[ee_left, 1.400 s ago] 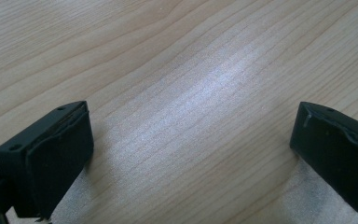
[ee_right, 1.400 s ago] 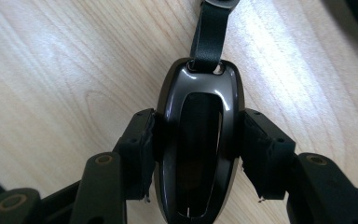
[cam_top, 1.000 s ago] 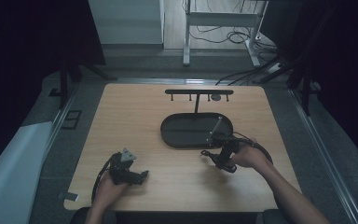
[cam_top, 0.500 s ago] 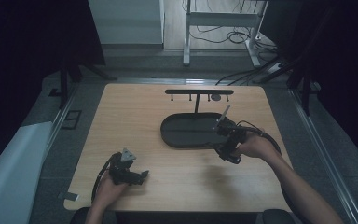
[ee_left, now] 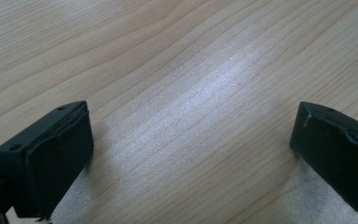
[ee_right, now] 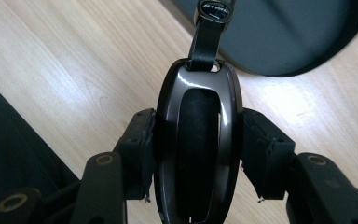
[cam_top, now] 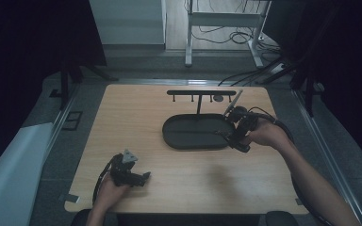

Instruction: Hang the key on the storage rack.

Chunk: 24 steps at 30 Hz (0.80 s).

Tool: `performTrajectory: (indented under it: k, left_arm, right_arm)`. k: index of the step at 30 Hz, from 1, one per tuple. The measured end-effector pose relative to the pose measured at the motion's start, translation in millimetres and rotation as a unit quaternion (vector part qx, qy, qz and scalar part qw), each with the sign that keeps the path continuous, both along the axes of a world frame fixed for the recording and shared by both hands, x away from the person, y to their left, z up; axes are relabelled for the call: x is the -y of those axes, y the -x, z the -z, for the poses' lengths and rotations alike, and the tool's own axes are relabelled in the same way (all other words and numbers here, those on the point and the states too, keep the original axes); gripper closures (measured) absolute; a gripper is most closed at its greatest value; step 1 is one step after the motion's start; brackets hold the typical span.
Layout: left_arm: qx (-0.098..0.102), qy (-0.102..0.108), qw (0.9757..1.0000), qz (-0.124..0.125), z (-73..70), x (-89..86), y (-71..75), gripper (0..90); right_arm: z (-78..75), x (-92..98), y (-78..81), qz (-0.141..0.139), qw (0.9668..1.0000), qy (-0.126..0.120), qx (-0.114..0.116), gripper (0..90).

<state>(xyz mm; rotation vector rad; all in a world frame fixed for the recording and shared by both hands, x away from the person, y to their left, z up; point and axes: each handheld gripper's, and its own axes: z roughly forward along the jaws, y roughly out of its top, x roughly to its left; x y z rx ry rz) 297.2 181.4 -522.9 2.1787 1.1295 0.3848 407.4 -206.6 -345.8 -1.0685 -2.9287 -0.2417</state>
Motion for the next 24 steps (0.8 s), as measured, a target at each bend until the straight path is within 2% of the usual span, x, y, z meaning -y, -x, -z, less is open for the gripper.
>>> performTrajectory:
  k: [14,24]
  left_arm:
    - [0.0,0.0,1.0,0.0,0.0,0.1,-0.2,0.0]
    - [0.0,0.0,1.0,0.001,0.1,0.1,-0.2,0.0]
  right_arm:
    - [-25.3,25.1,-22.3,0.039,0.9992,-0.004,0.007,48.5]
    - [-41.8,30.6,-38.1,0.066,0.9977,0.004,0.011,48.5]
